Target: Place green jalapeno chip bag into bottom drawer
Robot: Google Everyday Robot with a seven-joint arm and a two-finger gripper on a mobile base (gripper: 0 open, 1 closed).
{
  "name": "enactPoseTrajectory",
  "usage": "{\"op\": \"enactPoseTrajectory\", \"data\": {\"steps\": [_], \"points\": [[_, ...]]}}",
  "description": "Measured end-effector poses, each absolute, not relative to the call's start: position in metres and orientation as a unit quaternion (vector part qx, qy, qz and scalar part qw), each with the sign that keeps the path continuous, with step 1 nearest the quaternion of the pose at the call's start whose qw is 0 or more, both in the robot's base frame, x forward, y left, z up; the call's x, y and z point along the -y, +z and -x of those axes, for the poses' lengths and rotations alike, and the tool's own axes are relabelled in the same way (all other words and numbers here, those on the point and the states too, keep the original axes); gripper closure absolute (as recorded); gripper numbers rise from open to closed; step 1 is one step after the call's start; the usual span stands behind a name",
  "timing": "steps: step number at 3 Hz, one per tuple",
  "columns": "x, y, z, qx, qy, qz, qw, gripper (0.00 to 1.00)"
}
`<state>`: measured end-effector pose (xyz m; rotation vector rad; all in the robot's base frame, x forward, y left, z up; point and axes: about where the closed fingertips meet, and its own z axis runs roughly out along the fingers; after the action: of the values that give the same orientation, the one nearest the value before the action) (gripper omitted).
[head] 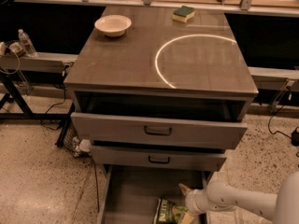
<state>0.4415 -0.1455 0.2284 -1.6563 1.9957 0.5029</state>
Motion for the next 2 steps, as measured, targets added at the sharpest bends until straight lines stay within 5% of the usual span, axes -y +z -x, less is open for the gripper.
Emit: {"op": "enactPoseTrajectory", "data": {"steps": [2], "points": [[0.223,0.281,-0.421,-0.771,0.150,0.542,0.298,0.32]]}}
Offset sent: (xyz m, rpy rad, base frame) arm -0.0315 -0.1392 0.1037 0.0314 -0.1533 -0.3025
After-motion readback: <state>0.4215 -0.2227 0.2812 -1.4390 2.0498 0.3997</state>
